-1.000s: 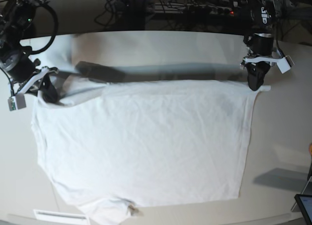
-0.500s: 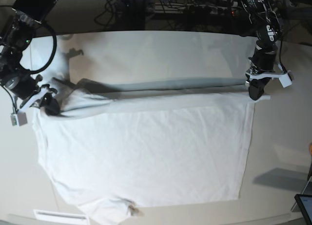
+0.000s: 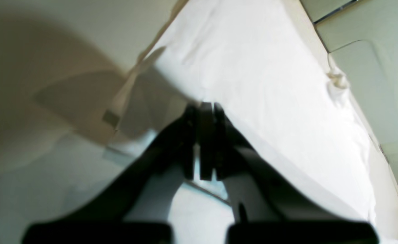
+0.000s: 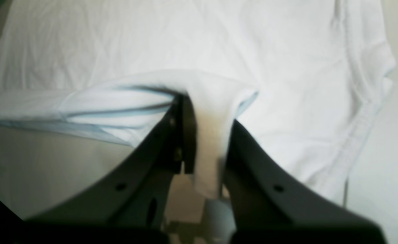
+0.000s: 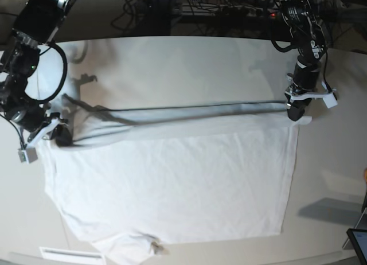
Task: Fold the T-shirt properly
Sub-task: 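Lift the shoulder edge and pull it across toward the hem, then lower the folded edge onto the shirt and open both grippers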
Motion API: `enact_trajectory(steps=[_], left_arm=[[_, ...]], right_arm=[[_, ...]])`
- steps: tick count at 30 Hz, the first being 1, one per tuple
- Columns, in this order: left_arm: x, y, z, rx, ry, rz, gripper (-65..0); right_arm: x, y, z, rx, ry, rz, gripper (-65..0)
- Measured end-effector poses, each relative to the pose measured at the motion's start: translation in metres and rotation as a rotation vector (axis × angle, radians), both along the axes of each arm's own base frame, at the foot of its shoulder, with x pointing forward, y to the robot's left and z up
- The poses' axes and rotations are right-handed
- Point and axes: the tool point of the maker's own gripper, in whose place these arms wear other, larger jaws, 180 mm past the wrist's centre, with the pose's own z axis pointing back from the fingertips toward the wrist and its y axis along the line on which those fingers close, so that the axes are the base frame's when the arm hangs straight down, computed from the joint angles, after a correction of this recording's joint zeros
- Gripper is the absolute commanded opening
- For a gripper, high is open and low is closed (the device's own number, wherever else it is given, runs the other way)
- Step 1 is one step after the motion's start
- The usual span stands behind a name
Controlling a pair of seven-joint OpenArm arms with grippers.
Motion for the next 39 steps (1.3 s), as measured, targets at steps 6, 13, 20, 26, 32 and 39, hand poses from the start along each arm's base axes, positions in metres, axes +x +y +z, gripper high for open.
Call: enact_trajectory(steps=[6,13,20,26,32,39], left_arm=[[0.017,0.002,0.014,0.009,-0.051,0.004,-65.0],[0.025,0.012,0.007,0.029,0.003,0.058,-65.0],[0.035,0.014,0.004,0.028,0.009,0.066,-65.0],[0.049,0.014,-0.002,-0.001,0.008,0.072,-65.0],[0.079,-0.014,-0.001,0.054,0.031,-0.074,-58.8],[0.107,-0.002,0.007,0.054,0.01,-0.055,-23.2]], right_arm=[[0.018,0.01,0.005,0.024,-0.017,0.022,-64.7],[0.025,0.006,-0.006,0.065,0.015,-0.012,-64.7],[0.038,0.005,-0.004,0.076,-0.004,-0.016,-64.7],[0.042,0.002,-0.02,0.109,0.051,-0.033,-64.1],[0.059,-0.001,-0.01,0.13,-0.002,-0.063,-49.6],[0.071,-0.01,0.002,0.146,-0.094,-0.121,-23.1]])
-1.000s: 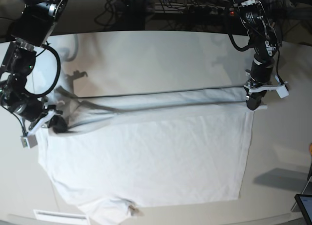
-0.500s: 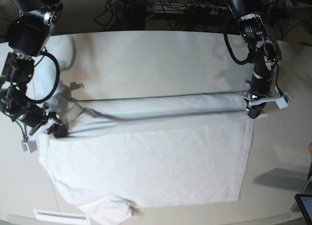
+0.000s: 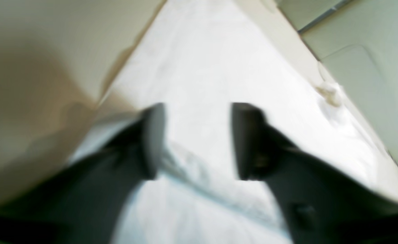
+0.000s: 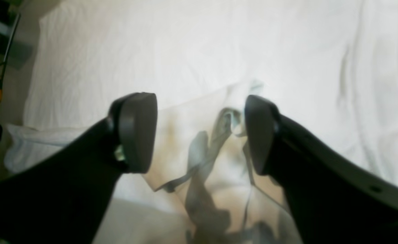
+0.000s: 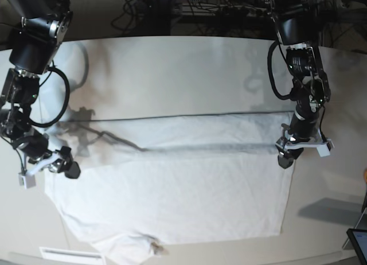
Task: Fold the T-shirt properly
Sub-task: 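Lower the folded edge onto the shirt and open both grippers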
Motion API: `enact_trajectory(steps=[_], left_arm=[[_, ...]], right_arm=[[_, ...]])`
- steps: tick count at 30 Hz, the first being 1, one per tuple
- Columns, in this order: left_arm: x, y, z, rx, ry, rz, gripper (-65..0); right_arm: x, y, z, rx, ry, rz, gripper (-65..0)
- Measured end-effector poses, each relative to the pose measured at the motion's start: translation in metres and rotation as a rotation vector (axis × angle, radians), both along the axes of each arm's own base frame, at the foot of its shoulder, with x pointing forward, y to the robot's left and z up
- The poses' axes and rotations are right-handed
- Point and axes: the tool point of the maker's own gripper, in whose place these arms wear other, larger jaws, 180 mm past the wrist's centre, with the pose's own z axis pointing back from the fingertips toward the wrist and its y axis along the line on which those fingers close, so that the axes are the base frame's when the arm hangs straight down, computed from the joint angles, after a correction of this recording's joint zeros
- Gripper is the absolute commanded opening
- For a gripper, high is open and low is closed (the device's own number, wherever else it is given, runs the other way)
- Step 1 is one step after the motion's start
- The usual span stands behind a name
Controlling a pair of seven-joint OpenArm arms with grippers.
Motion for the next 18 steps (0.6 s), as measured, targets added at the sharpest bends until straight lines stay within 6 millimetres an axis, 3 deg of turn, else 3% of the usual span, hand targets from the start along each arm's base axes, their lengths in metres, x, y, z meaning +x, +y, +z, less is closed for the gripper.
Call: enact_trajectory(steps=[2,6,10,14,16,18], left_arm=[[0.002,0.007,-0.004,0.002,0.019,0.006,-18.8],[0.004,0.014,0.007,0.018,-0.009,0.015,-18.6],[-0.001,0.01,0.019,0.044,-0.035,-0.006,-18.6],[-0.01,0.004,0.053,0.115,-0.109,-0.042,-18.6],[-0.018,-0.002,0.068,0.146,-0.141,-0.064,-19.1],[-0.03,-0.006,0.066,0.172,-0.131,-0.098,-23.7]], right_arm=[[0.004,-0.002,0.005,0.006,-0.03,-0.016,-23.1],[0.004,-0.012,0.014,-0.038,-0.06,-0.017,-23.1],[-0.003,-0.029,0.042,-0.122,-0.136,-0.037,-23.4],[-0.026,-0.012,0.059,-0.187,-0.185,0.022,-28.4],[-0.045,-0.005,0.052,-0.223,-0.148,0.058,-29.9],[-0.065,-0.004,0.042,-0.245,-0.11,0.071,-30.2]])
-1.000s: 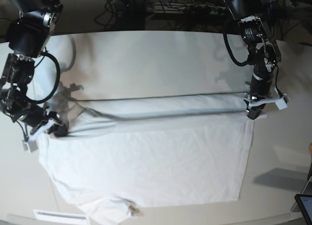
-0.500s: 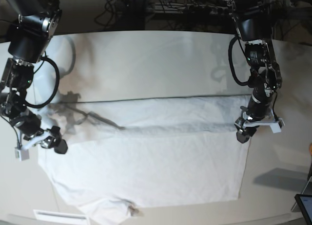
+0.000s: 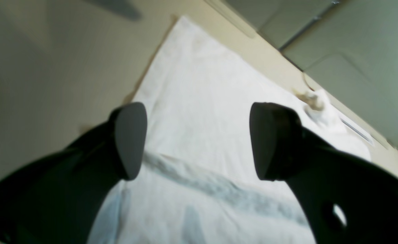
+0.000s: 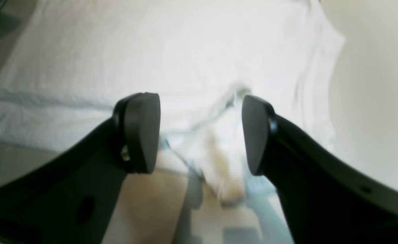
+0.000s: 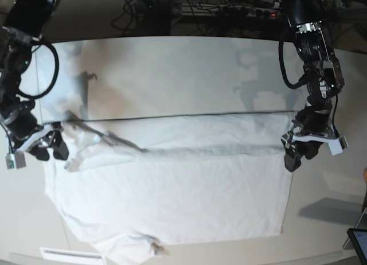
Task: Fold the T-shirt properly
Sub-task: 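Lower the folded edge onto the shirt and open both grippers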
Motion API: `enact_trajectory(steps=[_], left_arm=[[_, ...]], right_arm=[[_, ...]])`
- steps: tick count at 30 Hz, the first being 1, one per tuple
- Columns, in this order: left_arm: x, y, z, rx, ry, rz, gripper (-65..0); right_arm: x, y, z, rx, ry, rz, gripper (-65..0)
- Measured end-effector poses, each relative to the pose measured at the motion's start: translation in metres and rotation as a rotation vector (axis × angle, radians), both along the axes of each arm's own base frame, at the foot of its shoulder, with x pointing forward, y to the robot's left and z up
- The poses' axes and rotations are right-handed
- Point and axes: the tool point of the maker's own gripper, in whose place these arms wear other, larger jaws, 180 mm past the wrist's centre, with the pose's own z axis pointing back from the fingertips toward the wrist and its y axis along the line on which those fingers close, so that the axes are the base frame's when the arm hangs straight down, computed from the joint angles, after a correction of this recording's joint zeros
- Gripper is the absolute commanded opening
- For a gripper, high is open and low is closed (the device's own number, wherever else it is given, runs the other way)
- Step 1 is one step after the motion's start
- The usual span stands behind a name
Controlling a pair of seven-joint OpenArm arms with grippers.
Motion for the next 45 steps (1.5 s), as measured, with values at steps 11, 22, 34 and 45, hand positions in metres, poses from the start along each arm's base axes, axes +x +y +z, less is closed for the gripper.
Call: enact_trajectory(steps=[11,22,34,45], left_arm=[[-0.044,0.004,-0.045,0.009,0.147,0.012,-65.0],[-0.046,0.003,-0.047,0.01,0.153,0.006,-65.0],[-0.048,0.003,-0.049,0.008,0.159,0.007,-65.0],[-0.048,0.003,-0.049,0.008,0.16,0.008,-65.0]], right_arm=[[-0.065,-0.017,-0.044,0.037,0.18,-0.12,-60.9],[-0.075,-0.019,-0.055,0.114,0.254,-0.176,-41.8],[-0.055,-0.023,-0.06,0.201,0.251,-0.205,-26.6],[-0.049,-0.018,-0.079,0.265,0.301,-0.207,-26.6]])
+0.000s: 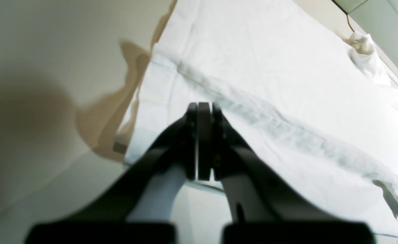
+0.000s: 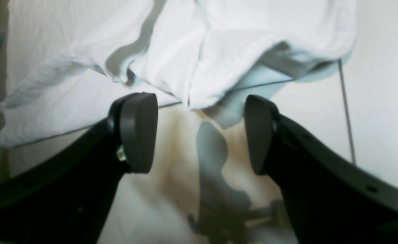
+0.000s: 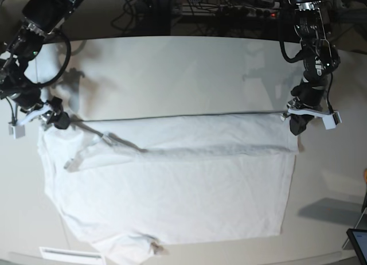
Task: Fold the T-shirt properly
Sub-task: 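Lower the folded edge onto the shirt and open both grippers, then reach the right gripper to the sleeve and grasp it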
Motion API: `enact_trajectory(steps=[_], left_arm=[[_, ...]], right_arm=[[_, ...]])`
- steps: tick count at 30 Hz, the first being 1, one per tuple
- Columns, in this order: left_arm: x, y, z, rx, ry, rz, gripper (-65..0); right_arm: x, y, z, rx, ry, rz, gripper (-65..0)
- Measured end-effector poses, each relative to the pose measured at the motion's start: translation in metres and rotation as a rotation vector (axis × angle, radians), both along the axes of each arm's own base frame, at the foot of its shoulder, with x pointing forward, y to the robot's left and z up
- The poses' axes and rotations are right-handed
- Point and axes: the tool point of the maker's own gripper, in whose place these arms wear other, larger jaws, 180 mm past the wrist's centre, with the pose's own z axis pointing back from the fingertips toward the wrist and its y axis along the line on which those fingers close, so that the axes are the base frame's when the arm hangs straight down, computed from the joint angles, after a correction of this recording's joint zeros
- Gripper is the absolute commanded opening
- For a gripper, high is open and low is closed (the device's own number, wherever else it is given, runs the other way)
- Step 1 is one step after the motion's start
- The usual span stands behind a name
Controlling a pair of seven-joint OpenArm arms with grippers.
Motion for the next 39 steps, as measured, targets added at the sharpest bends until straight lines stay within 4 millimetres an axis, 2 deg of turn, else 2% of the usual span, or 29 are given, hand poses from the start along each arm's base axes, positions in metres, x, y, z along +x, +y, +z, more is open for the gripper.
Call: enact_trajectory(steps=[11,14,17,20,23,26,28,31,35,39], left_arm=[[0.0,0.0,0.0,0.0,0.0,0.0,-65.0],[0.0,0.0,0.0,0.0,0.0,0.0,-65.0],[0.0,0.0,0.0,0.0,0.0,0.0,-65.0],[0.0,0.0,0.0,0.0,-0.001,-0.002,-65.0],[0.0,0.0,0.0,0.0,-0.001,-0.001,-65.0],[0.0,0.0,0.0,0.0,0.0,0.0,-65.0],[0.0,0.0,0.0,-0.001,0.0,0.0,-65.0],[0.0,0.0,0.0,0.0,0.0,0.0,-65.0],[0.0,0.0,0.0,-0.001,-0.001,0.0,-65.0],[0.0,0.0,0.0,0.0,0.0,-0.001,-65.0]], right_arm=[[0.008,0.0,0.006,-0.001,-0.017,0.002,-27.4],[0.012,0.001,0.007,0.007,-0.021,0.003,-35.8],[0.015,0.004,-0.003,0.046,0.0,-0.001,-43.7],[0.009,0.007,-0.018,0.074,0.044,-0.002,-45.1],[0.011,0.008,-0.02,0.086,0.049,-0.002,-46.4],[0.019,0.007,-0.013,0.084,0.026,-0.002,-58.8],[0.021,0.007,-0.011,0.084,0.023,0.002,-64.3],[0.028,0.012,-0.008,0.074,0.015,0.029,-64.1],[0.039,0.032,-0.003,0.069,0.0,0.092,-64.6],[0.048,0.037,0.004,0.063,-0.019,0.112,-64.7]])
